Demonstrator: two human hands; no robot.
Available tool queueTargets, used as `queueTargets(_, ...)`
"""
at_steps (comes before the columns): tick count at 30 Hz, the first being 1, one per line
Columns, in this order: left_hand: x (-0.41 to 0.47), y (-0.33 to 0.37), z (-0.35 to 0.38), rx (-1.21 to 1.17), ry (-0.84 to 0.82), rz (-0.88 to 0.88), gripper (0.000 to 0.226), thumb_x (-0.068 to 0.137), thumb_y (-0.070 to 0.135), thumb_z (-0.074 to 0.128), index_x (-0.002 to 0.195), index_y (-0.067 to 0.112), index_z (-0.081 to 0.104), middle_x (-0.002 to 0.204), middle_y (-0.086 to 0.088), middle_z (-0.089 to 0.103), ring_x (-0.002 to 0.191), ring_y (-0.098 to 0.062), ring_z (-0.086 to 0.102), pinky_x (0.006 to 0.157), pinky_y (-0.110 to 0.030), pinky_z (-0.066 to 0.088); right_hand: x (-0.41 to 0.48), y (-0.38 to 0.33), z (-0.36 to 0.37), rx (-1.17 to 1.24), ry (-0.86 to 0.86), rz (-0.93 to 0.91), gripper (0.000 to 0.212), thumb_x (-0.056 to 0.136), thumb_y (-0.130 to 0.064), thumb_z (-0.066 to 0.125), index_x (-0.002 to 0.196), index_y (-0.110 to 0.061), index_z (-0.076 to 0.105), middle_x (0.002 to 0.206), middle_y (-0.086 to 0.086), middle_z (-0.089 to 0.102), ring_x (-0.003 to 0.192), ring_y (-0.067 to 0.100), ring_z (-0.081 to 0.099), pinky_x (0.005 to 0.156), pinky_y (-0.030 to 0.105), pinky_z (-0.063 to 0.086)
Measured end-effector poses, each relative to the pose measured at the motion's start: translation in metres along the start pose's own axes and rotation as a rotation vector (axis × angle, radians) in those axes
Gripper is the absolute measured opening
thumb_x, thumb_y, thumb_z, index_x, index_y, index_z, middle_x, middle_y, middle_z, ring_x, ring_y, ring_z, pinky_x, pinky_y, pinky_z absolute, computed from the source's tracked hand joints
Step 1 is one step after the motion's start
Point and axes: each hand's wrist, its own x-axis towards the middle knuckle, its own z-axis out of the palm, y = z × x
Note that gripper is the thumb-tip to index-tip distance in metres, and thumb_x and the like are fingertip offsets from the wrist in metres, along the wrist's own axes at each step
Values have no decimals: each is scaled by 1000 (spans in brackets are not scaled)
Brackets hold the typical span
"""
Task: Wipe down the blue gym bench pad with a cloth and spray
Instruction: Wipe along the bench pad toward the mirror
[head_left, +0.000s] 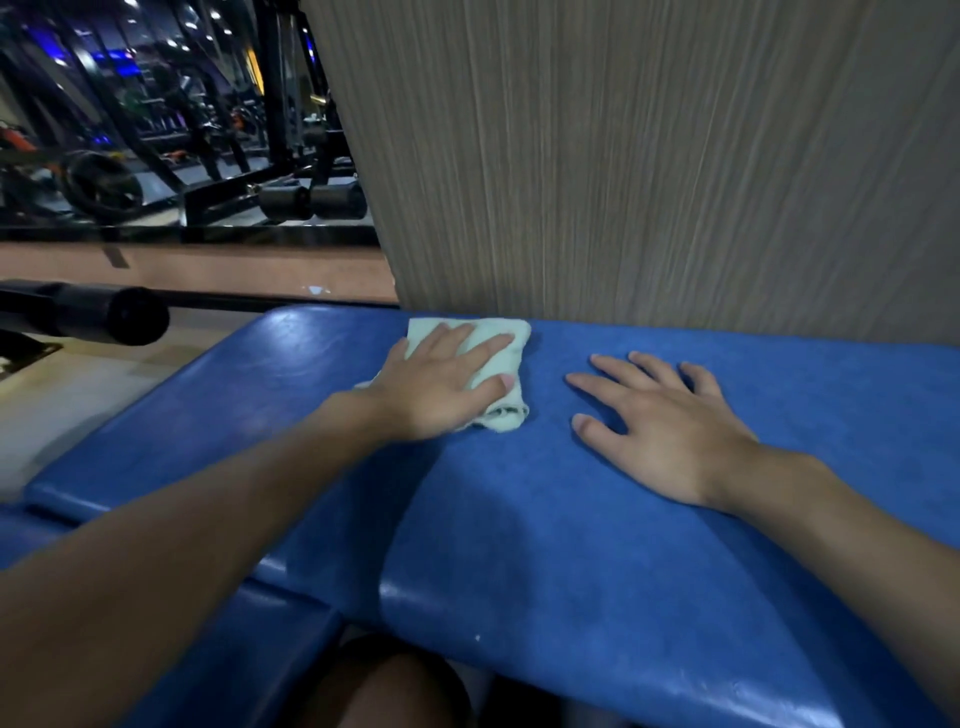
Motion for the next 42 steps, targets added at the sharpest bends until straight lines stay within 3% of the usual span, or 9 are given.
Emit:
queueTargets(3, -71, 0, 1, 33, 40, 88, 77, 77, 84, 0, 149, 59, -2, 165, 6, 8, 152, -17, 4, 119, -51, 11, 0, 0, -2, 15, -19, 3, 62, 93, -65, 22, 152, -46, 20, 164, -16, 9, 152, 14, -1, 121, 51, -1)
queueTargets(7, -153, -1, 0, 37, -6, 95, 69, 67, 89, -20, 134, 71, -25, 161, 20, -17, 148, -3, -23, 122, -41, -6, 7, -7, -12, 73, 45, 14, 56, 95, -60, 37, 148, -40, 36, 159, -14, 28, 150, 14, 13, 120, 53, 2)
queueTargets(10, -168, 0, -2, 24, -21, 85, 69, 68, 89, -19, 134, 70, -25, 161, 20, -18, 145, -1, -27, 122, -42, -6, 13, -20, -11, 66, 44, -43, 60, 97, -60, 29, 152, -40, 26, 163, -14, 19, 152, 13, 4, 121, 53, -3)
queueTargets(15, -125, -9, -5, 33, -48, 60, 71, 62, 91, -20, 131, 74, -23, 163, 17, -14, 149, -5, -20, 121, -43, -2, 18, -25, 3, -23, -21, -70, 65, 94, -64, 16, 155, -41, 15, 166, -13, 4, 152, 15, -4, 121, 53, -3)
queueTargets(19, -45, -23, -2, 24, 29, 26, 85, 72, 83, 3, 151, 55, 5, 165, 7, 7, 151, -12, 2, 119, -50, 10, 19, -24, 3, -28, -24, -65, 66, 92, -65, 15, 154, -43, 13, 165, -15, 3, 152, 13, -6, 121, 51, -4)
queueTargets(27, 57, -28, -4, -43, 28, -77, 77, 76, 80, 11, 149, 57, 11, 164, 13, 14, 150, -12, 6, 118, -55, 8, 19, -23, 1, -7, -5, -66, 69, 88, -68, 13, 152, -45, 17, 164, -17, 6, 151, 11, -3, 121, 50, -2)
queueTargets(34, -50, -26, -1, 31, 26, 34, 78, 80, 79, 5, 153, 52, 2, 166, 4, 7, 151, -15, 1, 119, -52, 9, 17, -25, -1, 13, -9, -59, 66, 91, -67, 18, 153, -44, 19, 164, -16, 9, 151, 12, -1, 121, 50, -2)
queueTargets(38, -142, -31, -4, 47, -11, 84, 70, 70, 89, -16, 137, 70, -20, 164, 17, -10, 150, -7, -17, 122, -43, -2, 16, -27, -1, -4, -28, -54, 66, 91, -67, 18, 153, -43, 20, 164, -15, 10, 152, 13, 1, 121, 52, -1)
queueTargets(42, -173, -30, -6, 45, -44, 53, 69, 70, 89, -17, 135, 69, -26, 160, 22, -20, 144, 1, -29, 122, -42, -5, 19, -34, -9, -16, 20, -54, 60, 96, -62, 30, 151, -39, 29, 164, -12, 14, 151, 13, 5, 120, 55, -3)
